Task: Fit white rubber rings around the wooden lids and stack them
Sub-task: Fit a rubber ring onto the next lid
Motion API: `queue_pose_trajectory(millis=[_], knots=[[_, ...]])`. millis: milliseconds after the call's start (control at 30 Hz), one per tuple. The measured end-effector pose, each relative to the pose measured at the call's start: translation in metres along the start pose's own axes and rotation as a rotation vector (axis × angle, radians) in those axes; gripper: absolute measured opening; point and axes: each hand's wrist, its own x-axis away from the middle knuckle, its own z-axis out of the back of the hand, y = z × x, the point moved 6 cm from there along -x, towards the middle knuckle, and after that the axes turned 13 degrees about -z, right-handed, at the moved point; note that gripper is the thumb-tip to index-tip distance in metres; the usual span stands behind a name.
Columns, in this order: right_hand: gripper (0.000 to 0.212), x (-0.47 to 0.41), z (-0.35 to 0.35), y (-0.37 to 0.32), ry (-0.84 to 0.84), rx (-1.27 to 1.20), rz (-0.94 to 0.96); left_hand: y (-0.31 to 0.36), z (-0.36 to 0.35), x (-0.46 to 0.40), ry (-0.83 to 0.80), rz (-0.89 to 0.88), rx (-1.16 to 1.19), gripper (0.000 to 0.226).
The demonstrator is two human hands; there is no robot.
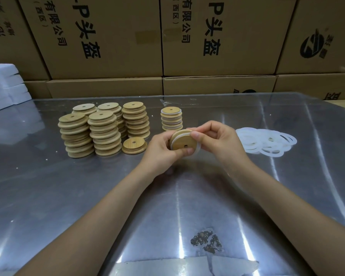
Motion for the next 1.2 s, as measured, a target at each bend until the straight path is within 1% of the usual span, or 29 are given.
queue_pose_trajectory(millis=[100, 200, 267, 333, 367, 400, 500, 600, 767, 867, 967, 1100, 1200], knots=[[0.011, 0.001, 0.003, -0.001, 0.057, 0.090, 0.071, 0.000, -0.003, 0.001, 0.011, 0.018, 0.088, 0.032], [0.016, 0.001, 0.002, 0.002, 0.064, 0.131, 0.103, -0.001, -0.002, 0.002, 0.026, 0.039, 0.151, 0.032], [0.019, 0.001, 0.002, 0.003, 0.073, 0.160, 0.116, -0.001, 0.001, 0.002, 0.033, 0.032, 0.077, 0.031], [0.020, 0.002, 0.001, 0.004, 0.077, 0.197, 0.129, -0.002, 0.003, 0.000, 0.019, 0.007, -0.074, 0.028], [0.020, 0.002, 0.000, 0.003, 0.074, 0.204, 0.127, -0.003, 0.004, 0.000, 0.020, 0.008, -0.092, 0.028], [0.019, 0.002, 0.000, 0.003, 0.064, 0.184, 0.114, -0.004, 0.004, 0.000, 0.027, 0.017, -0.065, 0.028], [0.016, 0.000, 0.000, 0.006, 0.024, 0.016, 0.012, -0.004, 0.004, -0.002, 0.042, 0.041, 0.035, 0.030], [0.013, -0.001, 0.001, 0.009, 0.016, -0.051, -0.078, -0.003, 0.003, -0.001, 0.041, 0.047, 0.103, 0.032], [0.009, 0.001, 0.002, 0.003, 0.026, -0.001, -0.024, -0.007, 0.001, 0.002, 0.073, 0.106, 0.206, 0.028], [0.009, 0.001, 0.004, 0.005, 0.044, 0.051, -0.020, -0.008, 0.004, 0.003, 0.117, 0.143, 0.319, 0.034], [0.010, 0.001, 0.004, 0.008, 0.044, 0.061, -0.022, -0.007, 0.007, 0.002, 0.110, 0.145, 0.281, 0.031], [0.011, -0.001, 0.005, 0.011, 0.048, -0.015, -0.063, -0.007, 0.005, 0.002, 0.112, 0.145, 0.277, 0.029], [0.009, -0.002, 0.006, 0.011, 0.061, 0.009, -0.058, -0.007, 0.005, 0.003, 0.114, 0.144, 0.271, 0.029]])
